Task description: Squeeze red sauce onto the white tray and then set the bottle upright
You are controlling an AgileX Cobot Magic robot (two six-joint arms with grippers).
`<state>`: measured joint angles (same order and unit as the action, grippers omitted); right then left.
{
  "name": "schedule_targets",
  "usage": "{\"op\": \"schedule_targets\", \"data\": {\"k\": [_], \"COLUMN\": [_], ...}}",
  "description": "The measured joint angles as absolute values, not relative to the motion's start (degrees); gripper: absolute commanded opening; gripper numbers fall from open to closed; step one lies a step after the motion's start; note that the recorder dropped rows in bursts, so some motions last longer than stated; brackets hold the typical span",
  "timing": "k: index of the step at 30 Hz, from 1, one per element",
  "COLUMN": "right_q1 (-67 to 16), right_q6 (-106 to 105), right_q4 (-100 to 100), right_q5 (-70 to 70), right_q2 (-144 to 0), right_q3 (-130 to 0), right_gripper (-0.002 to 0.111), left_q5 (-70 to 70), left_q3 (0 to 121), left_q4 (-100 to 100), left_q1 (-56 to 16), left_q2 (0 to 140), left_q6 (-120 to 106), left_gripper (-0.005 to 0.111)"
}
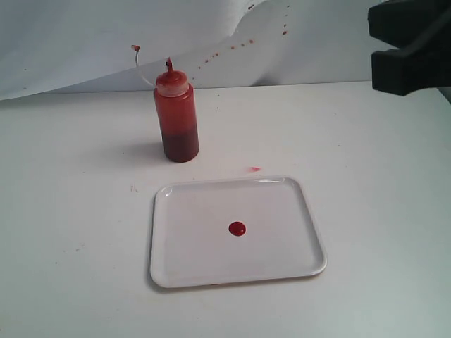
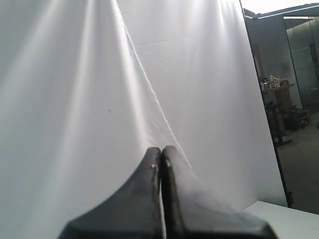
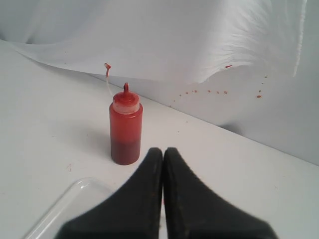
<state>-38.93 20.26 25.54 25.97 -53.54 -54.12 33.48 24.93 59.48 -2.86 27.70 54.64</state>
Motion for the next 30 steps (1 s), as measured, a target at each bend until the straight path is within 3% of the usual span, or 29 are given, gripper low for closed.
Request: {"op": "schedule_targets", "data": {"k": [4, 8, 11, 24, 27, 30], "right_q1": [-38.93, -38.93, -38.93, -38.93, -38.93, -38.93], "right_q6": [20.35, 20.35, 20.35, 20.48, 20.48, 20.7], "right_q4": [25.54, 25.54, 25.54, 25.54, 25.54, 25.54], "right_q5": [25.75, 25.75, 25.67, 25.62, 25.62, 25.62], "right_q2": [-53.41, -53.41, -53.41, -53.41, -53.41, -53.41], "right_q3": [-54.12, -54.12, -54.12, -54.12, -54.12, -54.12], "right_gripper": [0.0, 0.0, 0.0, 0.0, 0.0, 0.0], "left_q5": [32.85, 17.31, 13.48, 12.06, 10.76, 5.88], "left_q3": [24.93, 22.66, 19.82, 12.84, 10.47, 7.54], "left_q4": [59.48, 59.95, 60.99, 61.75, 50.0, 23.33], "left_q1": [-2.86, -2.51, -2.38, -2.38, -2.38, -2.38], "left_q2": [27.59, 19.72, 13.76, 3.58, 3.48, 3.48], "left_q6": [54.64, 73.32, 76.16, 76.96, 66.33, 39.51], "left_gripper": [0.0, 0.0, 0.0, 0.0, 0.0, 0.0]}}
